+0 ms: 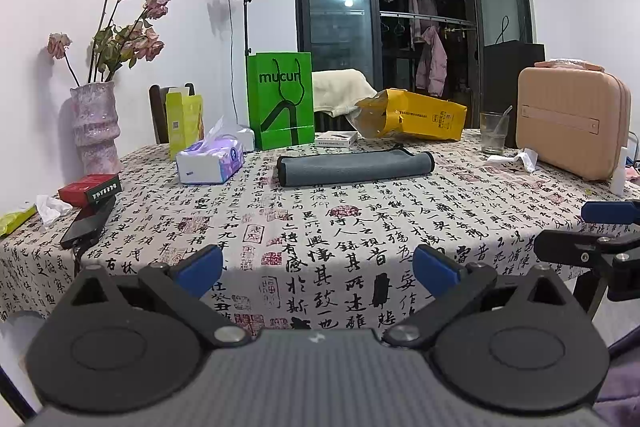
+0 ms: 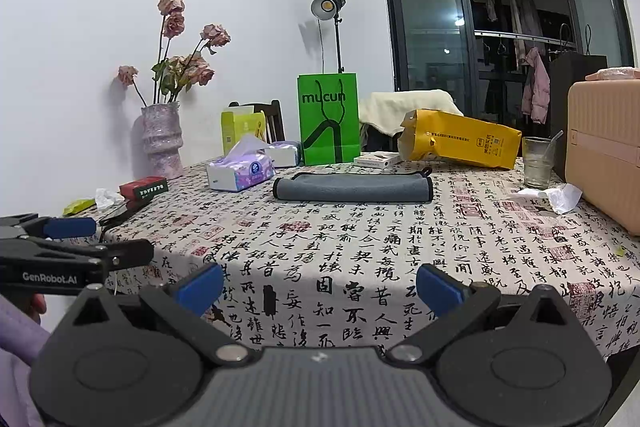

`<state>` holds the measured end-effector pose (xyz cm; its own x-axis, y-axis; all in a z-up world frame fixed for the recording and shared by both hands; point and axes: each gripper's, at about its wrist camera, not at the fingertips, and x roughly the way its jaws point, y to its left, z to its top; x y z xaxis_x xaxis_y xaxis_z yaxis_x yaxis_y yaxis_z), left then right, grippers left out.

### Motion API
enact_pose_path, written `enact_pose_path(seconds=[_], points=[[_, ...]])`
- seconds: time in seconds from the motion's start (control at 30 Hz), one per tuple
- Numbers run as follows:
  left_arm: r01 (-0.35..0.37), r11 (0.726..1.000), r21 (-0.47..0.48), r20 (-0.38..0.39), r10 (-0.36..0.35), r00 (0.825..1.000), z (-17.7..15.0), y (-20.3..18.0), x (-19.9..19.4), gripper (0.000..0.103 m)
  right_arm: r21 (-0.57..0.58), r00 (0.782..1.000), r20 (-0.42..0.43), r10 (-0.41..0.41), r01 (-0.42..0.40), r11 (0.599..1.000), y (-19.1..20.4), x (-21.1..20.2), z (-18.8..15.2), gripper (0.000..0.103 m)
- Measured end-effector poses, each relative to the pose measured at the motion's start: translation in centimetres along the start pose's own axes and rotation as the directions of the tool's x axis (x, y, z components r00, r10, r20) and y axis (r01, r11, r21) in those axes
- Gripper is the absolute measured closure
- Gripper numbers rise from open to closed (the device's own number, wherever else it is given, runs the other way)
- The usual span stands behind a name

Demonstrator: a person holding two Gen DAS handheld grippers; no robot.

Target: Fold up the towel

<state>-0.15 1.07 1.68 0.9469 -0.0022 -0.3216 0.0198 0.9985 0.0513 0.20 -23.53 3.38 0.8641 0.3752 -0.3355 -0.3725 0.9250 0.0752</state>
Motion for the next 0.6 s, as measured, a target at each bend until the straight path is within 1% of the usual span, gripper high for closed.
enact_pose_path(seconds=[0.6], points=[[-0.001, 1.000, 0.000, 0.000, 0.001, 1.000, 0.01, -0.02, -0.02, 0.000, 0.003, 1.000, -0.007, 0.005, -0.005, 1.000, 0.01, 0.26, -0.19, 0.000]])
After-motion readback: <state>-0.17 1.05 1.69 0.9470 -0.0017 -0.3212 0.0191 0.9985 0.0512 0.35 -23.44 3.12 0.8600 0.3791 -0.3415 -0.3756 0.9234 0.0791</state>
